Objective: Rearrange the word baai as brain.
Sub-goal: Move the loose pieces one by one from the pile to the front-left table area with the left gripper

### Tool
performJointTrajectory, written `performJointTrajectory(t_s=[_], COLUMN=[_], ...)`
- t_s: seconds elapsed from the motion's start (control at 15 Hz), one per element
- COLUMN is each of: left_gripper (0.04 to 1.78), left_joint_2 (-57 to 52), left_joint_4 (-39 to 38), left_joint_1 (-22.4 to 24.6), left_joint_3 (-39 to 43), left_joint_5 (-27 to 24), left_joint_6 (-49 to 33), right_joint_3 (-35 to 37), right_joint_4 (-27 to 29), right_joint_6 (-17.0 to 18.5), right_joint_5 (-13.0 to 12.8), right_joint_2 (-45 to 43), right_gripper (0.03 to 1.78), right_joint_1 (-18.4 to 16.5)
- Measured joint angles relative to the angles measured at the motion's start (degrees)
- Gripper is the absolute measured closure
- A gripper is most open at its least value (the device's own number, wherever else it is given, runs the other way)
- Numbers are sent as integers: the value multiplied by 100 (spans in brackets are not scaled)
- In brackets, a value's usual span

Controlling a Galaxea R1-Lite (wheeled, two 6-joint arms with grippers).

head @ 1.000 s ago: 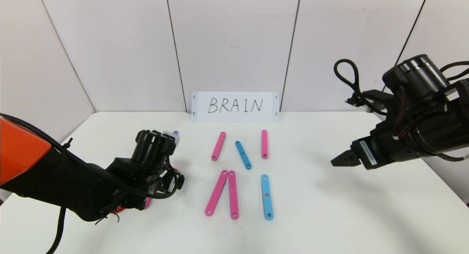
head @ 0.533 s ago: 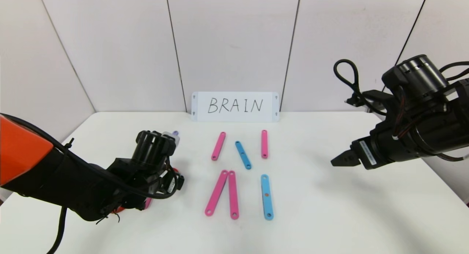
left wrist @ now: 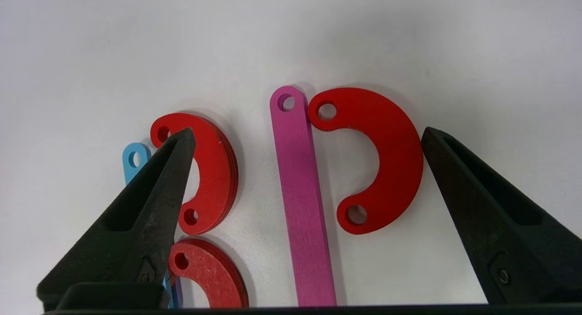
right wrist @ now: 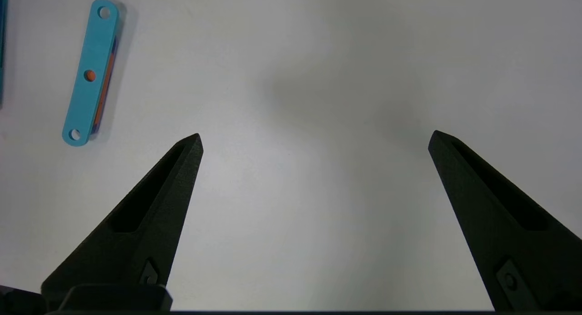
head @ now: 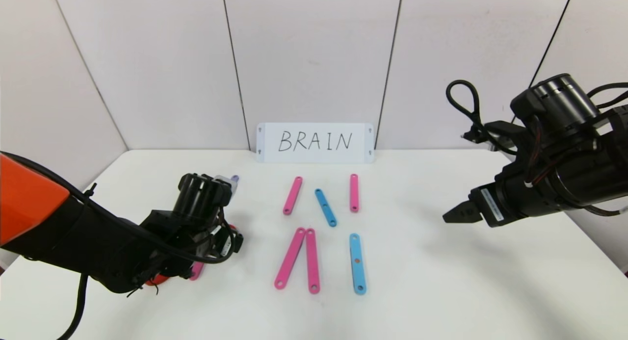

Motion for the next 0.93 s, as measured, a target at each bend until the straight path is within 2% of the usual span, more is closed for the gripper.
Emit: performJointTrajectory(t_s=[0.13,0.47,0.73,0.93], left_gripper=[9,9,9,9], left_joint_2=[0,339,701,833], left_joint_4=[-310,-2032,-2189,-1971], left_joint_1=[-33,-72,282,429], left_joint_3=[-24,-184,-507,-816], left_joint_5=[-55,-116,-199,-229], left_joint_6=[-63,13,94,141], right_joint_3=[18,117,140,137], right_joint_4=[2,-74,-166,-171], right_joint_6=[0,-7,6,1], right_joint_5=[0,-172,-182,-185], right_joint_2=[0,-6,5,48], right_gripper=[7,7,7,7], right_joint_1=[24,135,124,113])
